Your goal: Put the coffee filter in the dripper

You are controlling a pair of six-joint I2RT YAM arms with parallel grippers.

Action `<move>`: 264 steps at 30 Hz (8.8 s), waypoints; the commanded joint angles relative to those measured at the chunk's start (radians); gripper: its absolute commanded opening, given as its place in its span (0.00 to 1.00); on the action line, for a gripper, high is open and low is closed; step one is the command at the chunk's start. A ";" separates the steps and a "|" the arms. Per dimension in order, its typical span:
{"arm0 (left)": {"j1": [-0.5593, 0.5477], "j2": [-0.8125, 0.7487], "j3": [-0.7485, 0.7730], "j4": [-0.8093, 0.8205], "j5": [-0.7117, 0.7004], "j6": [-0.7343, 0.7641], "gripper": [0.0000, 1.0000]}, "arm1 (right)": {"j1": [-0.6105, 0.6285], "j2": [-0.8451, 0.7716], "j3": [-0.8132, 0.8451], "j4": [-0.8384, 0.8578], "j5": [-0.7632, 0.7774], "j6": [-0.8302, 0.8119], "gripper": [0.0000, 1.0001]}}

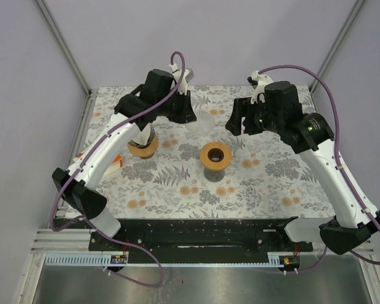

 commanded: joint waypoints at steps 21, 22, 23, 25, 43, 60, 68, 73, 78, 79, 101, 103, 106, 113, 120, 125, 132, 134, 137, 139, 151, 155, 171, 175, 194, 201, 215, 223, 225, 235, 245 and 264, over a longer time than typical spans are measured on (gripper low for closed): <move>-0.110 0.092 -0.095 0.149 0.170 -0.018 0.00 | 0.024 0.105 -0.159 0.070 -0.078 0.049 0.31; -0.110 0.095 -0.099 0.155 0.163 -0.014 0.00 | 0.024 0.106 -0.165 0.073 -0.078 0.049 0.28; -0.110 0.092 -0.110 0.166 0.157 -0.008 0.00 | 0.024 0.109 -0.173 0.076 -0.082 0.048 0.24; -0.110 0.091 -0.138 0.198 0.140 0.000 0.00 | 0.026 0.116 -0.191 0.084 -0.085 0.048 0.15; -0.110 0.158 -0.210 0.249 0.103 0.032 0.00 | 0.024 0.191 -0.231 0.109 -0.019 0.008 0.00; -0.114 0.172 -0.374 0.308 0.071 0.069 0.00 | 0.024 0.223 -0.349 0.170 -0.018 -0.027 0.00; -0.160 0.175 -0.471 0.368 0.004 0.118 0.00 | 0.026 0.214 -0.406 0.207 -0.033 -0.018 0.00; -0.176 0.184 -0.490 0.367 -0.019 0.140 0.00 | 0.026 0.224 -0.466 0.227 -0.042 -0.020 0.00; -0.177 0.216 -0.510 0.368 -0.002 0.135 0.00 | 0.026 0.229 -0.481 0.231 -0.042 -0.024 0.00; -0.177 0.229 -0.514 0.368 -0.001 0.132 0.00 | 0.026 0.228 -0.478 0.231 -0.044 -0.024 0.00; -0.225 0.299 -0.570 0.400 -0.036 0.158 0.00 | 0.026 0.251 -0.541 0.273 -0.081 -0.007 0.00; -0.225 0.304 -0.564 0.399 -0.042 0.163 0.00 | 0.024 0.258 -0.538 0.271 -0.079 -0.009 0.00; -0.226 0.306 -0.567 0.399 -0.056 0.161 0.00 | 0.024 0.270 -0.536 0.276 -0.087 -0.010 0.00; -0.223 0.261 -0.505 0.370 -0.030 0.158 0.13 | 0.024 0.260 -0.512 0.258 -0.084 -0.015 0.00; -0.211 0.230 -0.290 0.282 0.001 0.181 0.31 | 0.026 0.228 -0.427 0.216 -0.042 -0.030 0.00; -0.188 0.204 -0.239 0.252 -0.019 0.174 0.40 | 0.024 0.214 -0.401 0.192 -0.038 -0.038 0.00; -0.154 0.169 -0.159 0.212 0.017 0.189 0.51 | 0.026 0.218 -0.377 0.170 -0.027 -0.040 0.00; -0.156 0.161 -0.141 0.212 0.028 0.221 0.57 | 0.026 0.218 -0.371 0.170 -0.021 -0.040 0.00; -0.142 0.160 -0.113 0.207 0.021 0.226 0.59 | 0.024 0.220 -0.357 0.169 -0.019 -0.035 0.00; -0.131 0.155 -0.089 0.196 0.036 0.221 0.60 | 0.026 0.220 -0.349 0.164 -0.016 -0.033 0.00; -0.072 0.074 -0.027 0.103 0.065 0.313 0.72 | 0.024 0.234 -0.335 0.162 -0.015 -0.040 0.00; -0.039 0.053 0.008 0.051 0.094 0.321 0.72 | 0.026 0.225 -0.337 0.165 -0.018 -0.043 0.00; 0.279 -0.231 -0.050 -0.152 -0.094 0.439 0.84 | 0.026 0.221 -0.268 0.170 -0.064 -0.089 0.49; 0.450 -0.323 -0.170 -0.140 -0.123 0.439 0.85 | 0.026 0.215 -0.233 0.159 -0.068 -0.106 0.57; 1.123 -0.504 -0.639 -0.095 0.053 0.617 0.73 | 0.026 0.083 -0.150 0.169 -0.032 -0.133 0.79; 1.246 -0.426 -0.742 -0.074 0.106 0.747 0.65 | 0.024 0.079 -0.154 0.185 -0.010 -0.139 0.80; 1.245 -0.245 -0.877 0.124 0.238 0.875 0.72 | 0.024 -0.064 -0.329 0.336 0.044 -0.178 0.84; 1.141 -0.237 -0.955 0.271 0.164 0.869 0.76 | 0.023 -0.119 -0.338 0.351 -0.028 -0.165 0.85; 1.102 -0.227 -0.954 0.308 0.104 0.846 0.78 | 0.024 -0.122 -0.345 0.357 -0.032 -0.165 0.84; 1.093 -0.313 -0.848 0.101 0.154 1.051 0.72 | 0.023 -0.112 -0.340 0.353 -0.038 -0.173 0.85; 0.826 -0.455 -1.029 0.288 -0.102 1.422 0.82 | 0.024 -0.119 -0.334 0.337 -0.053 -0.173 0.84; 0.944 -0.314 -1.101 0.509 0.041 1.536 0.84 | 0.024 -0.125 -0.335 0.336 -0.090 -0.182 0.85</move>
